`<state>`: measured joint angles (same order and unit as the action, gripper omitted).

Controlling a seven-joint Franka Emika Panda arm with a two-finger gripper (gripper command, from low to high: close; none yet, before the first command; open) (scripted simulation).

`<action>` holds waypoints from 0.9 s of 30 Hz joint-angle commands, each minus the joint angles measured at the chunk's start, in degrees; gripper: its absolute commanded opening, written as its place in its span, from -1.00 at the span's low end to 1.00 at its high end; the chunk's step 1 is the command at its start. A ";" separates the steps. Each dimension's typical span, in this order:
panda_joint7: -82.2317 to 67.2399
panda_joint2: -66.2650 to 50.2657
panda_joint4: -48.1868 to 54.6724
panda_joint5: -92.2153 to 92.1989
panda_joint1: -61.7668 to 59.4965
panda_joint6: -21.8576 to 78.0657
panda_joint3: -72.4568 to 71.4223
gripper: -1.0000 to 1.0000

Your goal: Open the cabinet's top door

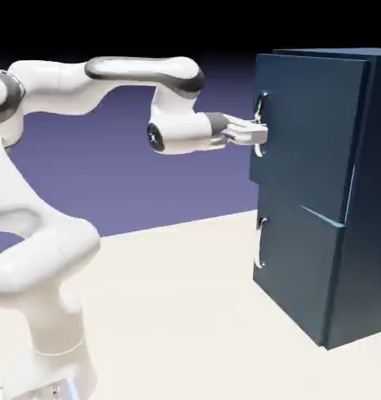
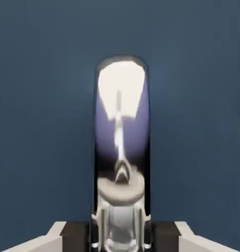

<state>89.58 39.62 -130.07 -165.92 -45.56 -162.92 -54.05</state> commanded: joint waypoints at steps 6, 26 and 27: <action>-0.38 -1.78 -5.50 6.37 12.48 3.31 11.05 -1.00; 23.52 11.54 -27.38 55.94 32.90 32.13 47.56 -1.00; 24.18 11.88 -27.80 58.44 32.82 34.18 49.38 -1.00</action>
<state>113.71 51.52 -157.86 -107.50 -12.75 -128.79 -4.67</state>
